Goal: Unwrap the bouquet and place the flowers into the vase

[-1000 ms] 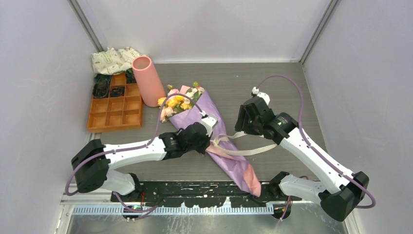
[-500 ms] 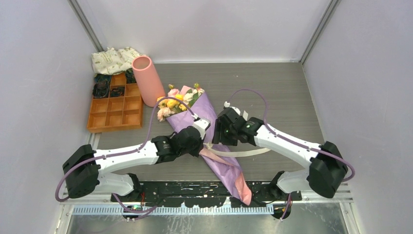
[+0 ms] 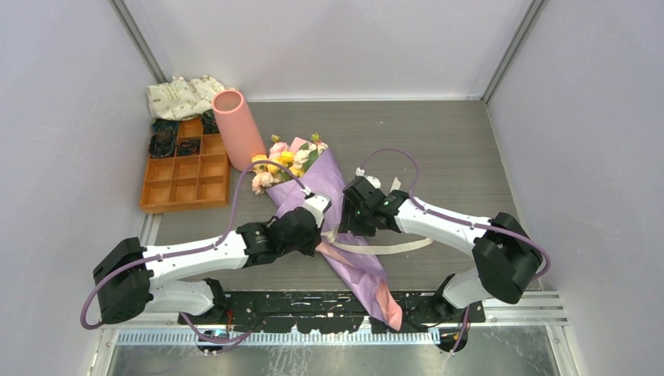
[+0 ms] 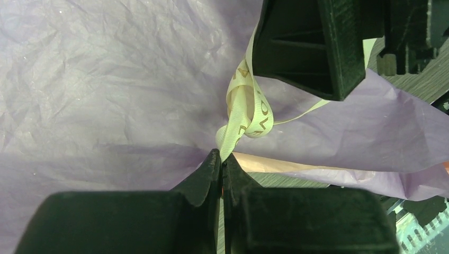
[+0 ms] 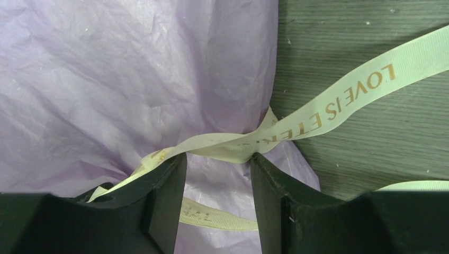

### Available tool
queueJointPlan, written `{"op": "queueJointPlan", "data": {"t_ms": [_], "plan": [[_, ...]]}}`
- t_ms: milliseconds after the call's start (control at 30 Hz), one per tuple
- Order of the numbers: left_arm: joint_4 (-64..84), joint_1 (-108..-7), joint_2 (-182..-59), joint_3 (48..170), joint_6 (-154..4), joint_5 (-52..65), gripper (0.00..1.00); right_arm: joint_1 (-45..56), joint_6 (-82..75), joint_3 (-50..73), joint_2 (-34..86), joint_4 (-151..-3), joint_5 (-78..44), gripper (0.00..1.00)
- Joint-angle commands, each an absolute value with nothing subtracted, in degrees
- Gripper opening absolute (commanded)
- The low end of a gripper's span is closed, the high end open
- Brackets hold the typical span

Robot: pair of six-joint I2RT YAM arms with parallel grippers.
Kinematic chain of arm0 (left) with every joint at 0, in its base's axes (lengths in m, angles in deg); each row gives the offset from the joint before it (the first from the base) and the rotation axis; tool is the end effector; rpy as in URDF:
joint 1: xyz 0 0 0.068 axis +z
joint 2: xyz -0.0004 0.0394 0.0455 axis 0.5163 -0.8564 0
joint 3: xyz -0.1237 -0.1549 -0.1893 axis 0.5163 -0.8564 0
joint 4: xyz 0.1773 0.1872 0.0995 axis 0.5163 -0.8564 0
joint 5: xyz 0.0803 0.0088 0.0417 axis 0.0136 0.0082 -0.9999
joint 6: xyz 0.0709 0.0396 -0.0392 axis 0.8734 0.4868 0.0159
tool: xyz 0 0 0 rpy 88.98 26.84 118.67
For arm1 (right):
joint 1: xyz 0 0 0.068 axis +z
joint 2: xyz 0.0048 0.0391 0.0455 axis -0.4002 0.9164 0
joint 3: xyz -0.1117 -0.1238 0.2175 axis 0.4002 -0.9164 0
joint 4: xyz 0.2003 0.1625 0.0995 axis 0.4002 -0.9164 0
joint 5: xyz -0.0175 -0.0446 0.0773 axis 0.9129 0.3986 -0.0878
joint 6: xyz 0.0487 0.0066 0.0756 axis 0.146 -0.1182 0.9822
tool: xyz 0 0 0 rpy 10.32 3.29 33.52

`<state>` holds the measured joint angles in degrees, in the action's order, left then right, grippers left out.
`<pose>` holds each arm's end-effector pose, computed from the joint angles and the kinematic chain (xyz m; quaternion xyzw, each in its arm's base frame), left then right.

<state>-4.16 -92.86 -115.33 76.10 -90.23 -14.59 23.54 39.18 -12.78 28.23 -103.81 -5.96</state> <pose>0.1558 -0.2528 0.1794 0.2287 0.8816 -0.2085 0.3565 0.2211 0.2308 0.1554 0.0260 0.9648 0.1733 0.1961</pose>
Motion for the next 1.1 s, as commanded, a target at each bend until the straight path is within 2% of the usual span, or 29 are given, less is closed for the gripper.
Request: {"op": "queueJointPlan", "data": {"t_ms": [0, 300, 367, 533, 600, 867, 1067], "plan": [[-3.03, -92.85, -114.42, 75.69, -91.82, -15.75, 0.05, 23.52, 38.62, -9.41, 29.49, -101.5, -2.2, 0.53], [-2.64, -92.84, -114.76, 74.78, -92.33, -15.24, 0.05, 23.52, 37.91, -6.81, 33.14, -100.45, -0.58, 0.53], [-2.66, -92.87, -114.69, 74.72, -92.43, -15.22, 0.05, 23.51, 37.78, -6.36, 34.43, -99.86, -0.98, 0.48], [-2.54, -92.86, -113.67, 74.09, -92.84, -15.35, 0.05, 23.52, 36.93, -4.78, 36.6, -100.17, -0.51, 0.24], [-2.7, -92.83, -113.05, 73.66, -93.07, -15.62, 0.05, 23.48, 36.67, -4.3, 36.61, -100.91, 0.4, 0.19], [-8.3, -92.83, -107.08, 71.22, -94.43, -19.93, 0.05, 23.4, 37.28, -4.49, 32.21, -106.27, 6.99, 0.11], [-15.21, -92.74, -96.79, 66.87, -98.16, -24.63, 0.05, 22.11, 38.88, -6.0, 29.41, -108.91, 8.82, 0.11]]}}
